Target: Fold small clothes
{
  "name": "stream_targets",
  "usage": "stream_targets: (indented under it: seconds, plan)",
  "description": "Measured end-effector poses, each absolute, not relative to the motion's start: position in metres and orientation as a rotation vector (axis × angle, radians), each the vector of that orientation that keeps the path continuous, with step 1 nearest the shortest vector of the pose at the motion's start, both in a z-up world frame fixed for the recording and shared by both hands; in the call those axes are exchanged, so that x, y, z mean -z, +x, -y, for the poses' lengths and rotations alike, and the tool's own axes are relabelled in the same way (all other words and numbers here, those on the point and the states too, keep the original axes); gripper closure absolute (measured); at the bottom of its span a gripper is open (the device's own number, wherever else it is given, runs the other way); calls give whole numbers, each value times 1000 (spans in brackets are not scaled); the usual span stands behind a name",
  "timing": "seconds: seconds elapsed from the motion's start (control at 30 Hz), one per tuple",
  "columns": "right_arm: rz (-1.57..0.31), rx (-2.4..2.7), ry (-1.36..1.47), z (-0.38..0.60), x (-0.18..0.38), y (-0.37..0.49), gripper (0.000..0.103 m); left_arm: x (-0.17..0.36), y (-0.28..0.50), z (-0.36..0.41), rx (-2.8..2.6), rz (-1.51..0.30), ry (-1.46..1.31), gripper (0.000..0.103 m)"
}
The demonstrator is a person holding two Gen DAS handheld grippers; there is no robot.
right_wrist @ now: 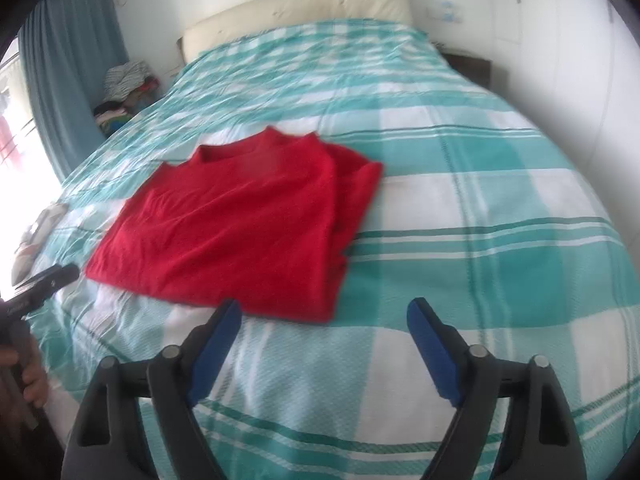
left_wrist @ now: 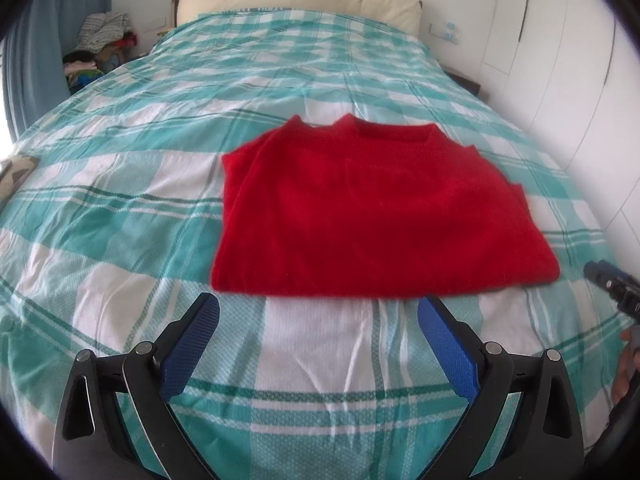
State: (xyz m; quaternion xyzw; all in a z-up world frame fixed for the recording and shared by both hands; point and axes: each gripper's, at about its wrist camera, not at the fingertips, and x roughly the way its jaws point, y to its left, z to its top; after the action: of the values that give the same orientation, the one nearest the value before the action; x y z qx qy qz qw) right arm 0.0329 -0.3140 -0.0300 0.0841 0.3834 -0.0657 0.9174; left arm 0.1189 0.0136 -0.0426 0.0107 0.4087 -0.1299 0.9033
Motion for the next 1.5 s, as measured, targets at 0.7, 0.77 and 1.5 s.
stream_targets:
  seconds: [0.7, 0.77, 1.5]
  plan:
    - [-754, 222, 322, 338, 23, 11, 17, 106, 116, 9, 178, -1027, 137, 0]
    - [-760, 218, 325, 338, 24, 11, 17, 106, 116, 10, 178, -1033, 135, 0]
    - [-811, 200, 370, 340, 33, 18, 17, 105, 121, 6, 219, -1087, 130, 0]
